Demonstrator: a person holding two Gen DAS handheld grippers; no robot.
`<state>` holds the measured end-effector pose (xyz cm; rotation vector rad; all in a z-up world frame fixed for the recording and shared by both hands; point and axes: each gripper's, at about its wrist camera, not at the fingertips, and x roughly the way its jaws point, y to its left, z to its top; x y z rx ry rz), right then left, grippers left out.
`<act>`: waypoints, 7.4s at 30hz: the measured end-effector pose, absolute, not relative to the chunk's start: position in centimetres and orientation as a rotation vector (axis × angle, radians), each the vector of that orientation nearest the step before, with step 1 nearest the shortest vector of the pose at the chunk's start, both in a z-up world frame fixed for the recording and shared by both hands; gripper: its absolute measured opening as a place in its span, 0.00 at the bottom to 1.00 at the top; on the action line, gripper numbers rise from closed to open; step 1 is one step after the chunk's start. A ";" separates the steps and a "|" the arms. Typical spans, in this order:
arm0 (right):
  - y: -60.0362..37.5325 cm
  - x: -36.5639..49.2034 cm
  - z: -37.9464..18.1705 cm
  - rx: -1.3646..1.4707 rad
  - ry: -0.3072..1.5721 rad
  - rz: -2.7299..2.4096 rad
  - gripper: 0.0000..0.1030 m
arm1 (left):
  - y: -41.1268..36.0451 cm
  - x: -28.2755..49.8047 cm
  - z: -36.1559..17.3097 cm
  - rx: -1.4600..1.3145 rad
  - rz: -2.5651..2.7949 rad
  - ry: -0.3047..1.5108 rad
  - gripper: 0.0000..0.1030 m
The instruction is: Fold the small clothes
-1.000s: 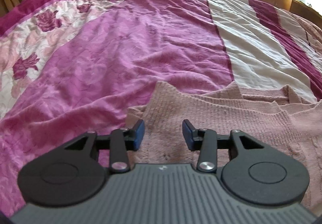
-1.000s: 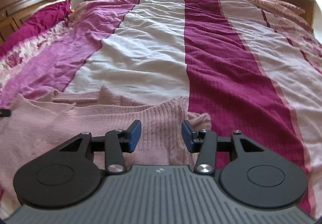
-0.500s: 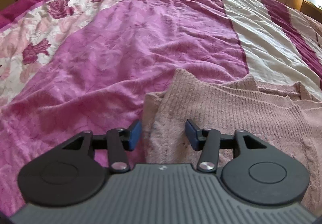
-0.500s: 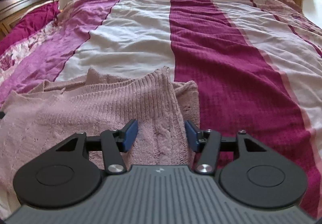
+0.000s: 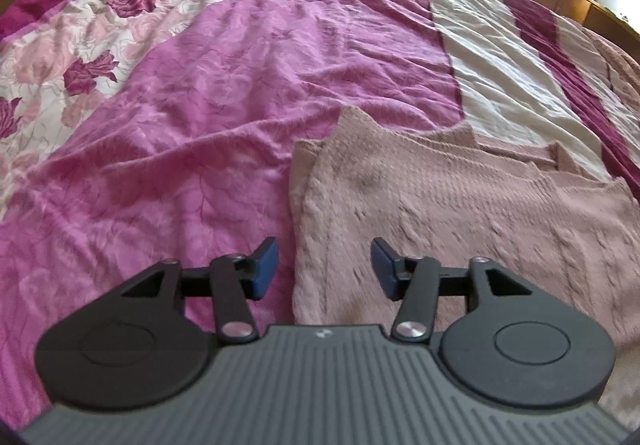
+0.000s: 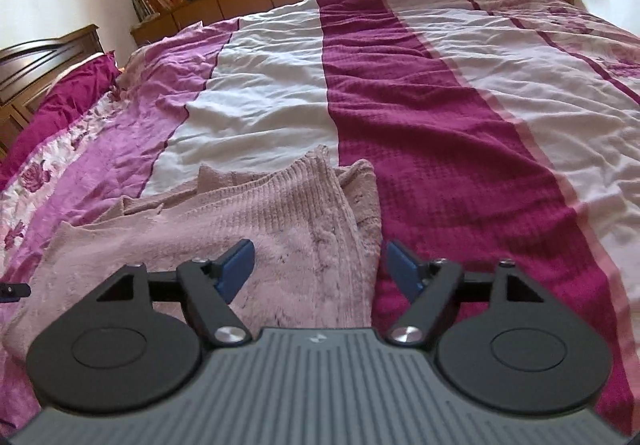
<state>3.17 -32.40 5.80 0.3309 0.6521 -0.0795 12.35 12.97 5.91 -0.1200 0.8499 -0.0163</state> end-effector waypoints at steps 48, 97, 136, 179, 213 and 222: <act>-33.3 0.9 0.9 0.722 0.687 -0.002 0.82 | 10.8 5.4 3.7 -0.140 0.035 0.912 0.76; -33.6 3.2 1.1 0.857 0.592 0.073 0.31 | 11.7 5.5 4.8 -0.114 0.043 0.908 0.76; -22.4 6.0 11.4 0.592 0.576 0.259 0.29 | 16.1 6.5 7.0 -0.092 0.053 0.897 0.76; -7.7 1.6 9.3 0.455 0.643 0.427 0.58 | 16.0 7.2 10.0 -0.134 -0.081 0.774 0.76; -16.7 2.2 3.8 0.632 0.628 0.188 0.58 | 8.8 14.8 5.3 -0.189 -0.183 0.728 0.18; -12.4 2.6 4.5 0.552 0.617 0.311 0.58 | 14.0 15.2 6.2 -0.261 -0.104 0.760 0.21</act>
